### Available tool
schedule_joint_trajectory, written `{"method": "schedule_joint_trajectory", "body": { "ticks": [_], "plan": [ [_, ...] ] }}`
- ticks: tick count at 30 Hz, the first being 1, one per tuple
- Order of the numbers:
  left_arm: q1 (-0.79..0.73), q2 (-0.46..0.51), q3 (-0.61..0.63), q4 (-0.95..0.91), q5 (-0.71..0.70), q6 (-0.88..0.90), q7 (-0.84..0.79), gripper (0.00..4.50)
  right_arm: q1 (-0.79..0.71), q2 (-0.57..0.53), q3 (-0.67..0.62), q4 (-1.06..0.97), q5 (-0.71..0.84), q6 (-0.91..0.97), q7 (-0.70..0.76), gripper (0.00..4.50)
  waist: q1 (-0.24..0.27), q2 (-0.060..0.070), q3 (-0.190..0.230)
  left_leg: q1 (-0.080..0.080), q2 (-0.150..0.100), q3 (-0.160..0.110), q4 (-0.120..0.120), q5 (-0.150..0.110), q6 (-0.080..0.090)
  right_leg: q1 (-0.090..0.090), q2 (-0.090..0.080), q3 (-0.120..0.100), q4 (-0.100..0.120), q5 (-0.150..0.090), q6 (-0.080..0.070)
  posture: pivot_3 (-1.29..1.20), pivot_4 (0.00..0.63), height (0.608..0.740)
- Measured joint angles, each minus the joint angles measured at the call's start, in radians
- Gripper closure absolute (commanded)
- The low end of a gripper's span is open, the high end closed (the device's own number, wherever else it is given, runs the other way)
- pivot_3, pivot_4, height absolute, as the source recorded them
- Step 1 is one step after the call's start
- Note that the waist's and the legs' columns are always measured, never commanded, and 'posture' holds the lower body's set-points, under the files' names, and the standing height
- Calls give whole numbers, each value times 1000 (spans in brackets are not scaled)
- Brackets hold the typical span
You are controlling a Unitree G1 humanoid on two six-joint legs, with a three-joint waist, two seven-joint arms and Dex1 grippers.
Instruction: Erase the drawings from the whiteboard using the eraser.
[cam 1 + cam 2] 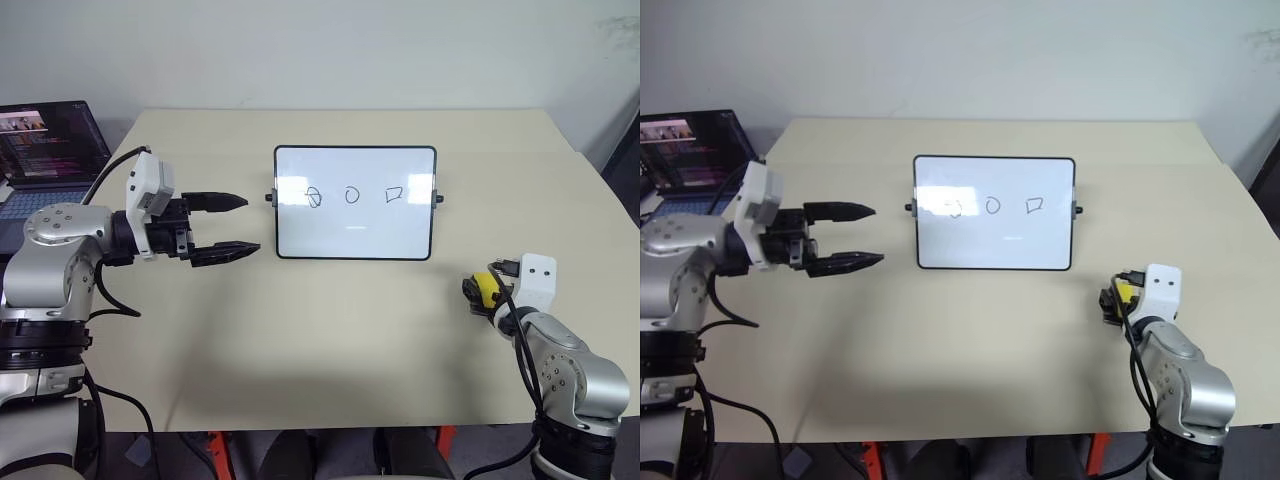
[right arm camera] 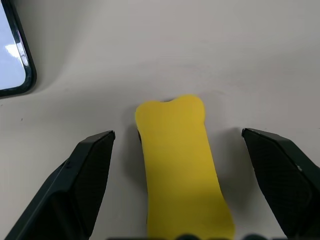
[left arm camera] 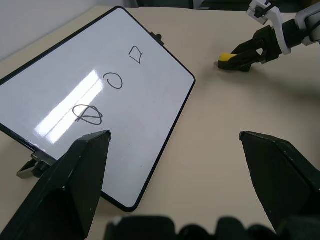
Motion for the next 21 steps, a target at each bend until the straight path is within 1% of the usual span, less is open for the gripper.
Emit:
{"method": "schedule_joint_trajectory", "body": {
  "ticks": [15,16,18,21],
  "plan": [
    [-1,2,0,2,1,-1,-6,0,0,-3,0,6,0,-11,0,42,0,0,0,0,0,0,0,0,0,0,0,0,0,0,0,0,150,740],
    [-1,2,0,2,1,-1,-6,0,0,-3,1,7,0,-12,0,312,0,0,0,0,0,0,0,0,0,0,0,0,0,0,0,0,150,740],
    [-2,2,0,2,2,-1,-6,0,0,-3,1,8,0,-12,0,579,0,0,0,0,0,0,0,0,0,0,0,0,0,0,0,0,150,740],
    [-2,2,0,3,2,-1,-7,0,0,-3,3,10,0,-15,0,1671,0,0,0,0,0,0,0,0,0,0,0,0,0,0,0,0,150,740]
  ]
}}
